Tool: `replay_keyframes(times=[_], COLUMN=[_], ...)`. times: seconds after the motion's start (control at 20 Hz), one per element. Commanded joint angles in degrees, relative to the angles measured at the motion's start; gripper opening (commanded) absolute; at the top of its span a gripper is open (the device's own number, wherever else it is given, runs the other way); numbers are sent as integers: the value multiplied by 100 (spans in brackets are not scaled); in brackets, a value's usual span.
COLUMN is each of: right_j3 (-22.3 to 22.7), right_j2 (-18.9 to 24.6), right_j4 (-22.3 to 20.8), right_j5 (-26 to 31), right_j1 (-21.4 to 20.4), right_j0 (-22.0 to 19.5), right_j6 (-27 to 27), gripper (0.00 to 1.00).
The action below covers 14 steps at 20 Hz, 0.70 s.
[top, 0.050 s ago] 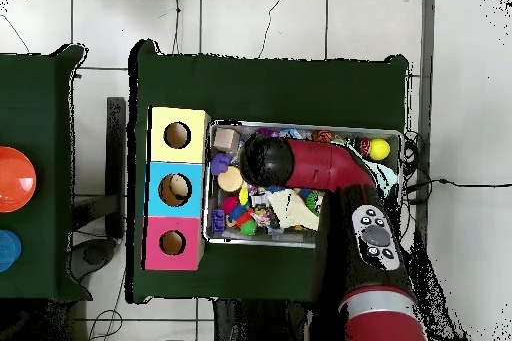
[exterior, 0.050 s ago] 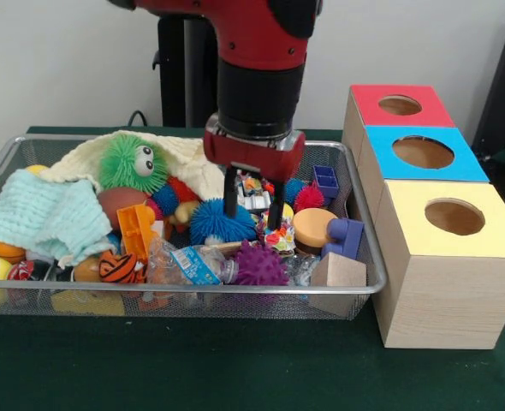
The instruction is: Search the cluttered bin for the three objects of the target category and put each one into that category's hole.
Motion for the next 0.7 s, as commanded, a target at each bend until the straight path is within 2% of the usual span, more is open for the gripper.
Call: replay_keyframes(times=[0.05,0.35,0.55,0.7], right_j3=[-247,163,707,1019], right_j2=[575,259,-45,-215], right_j4=[-545,-630,-510,-386], right_j5=[-832,-1395,-1733,-1806], right_j1=[612,538,289,75], right_j0=[-235,6,275,428], right_j6=[-403,270,859,1058], gripper=[100,100,100,100])
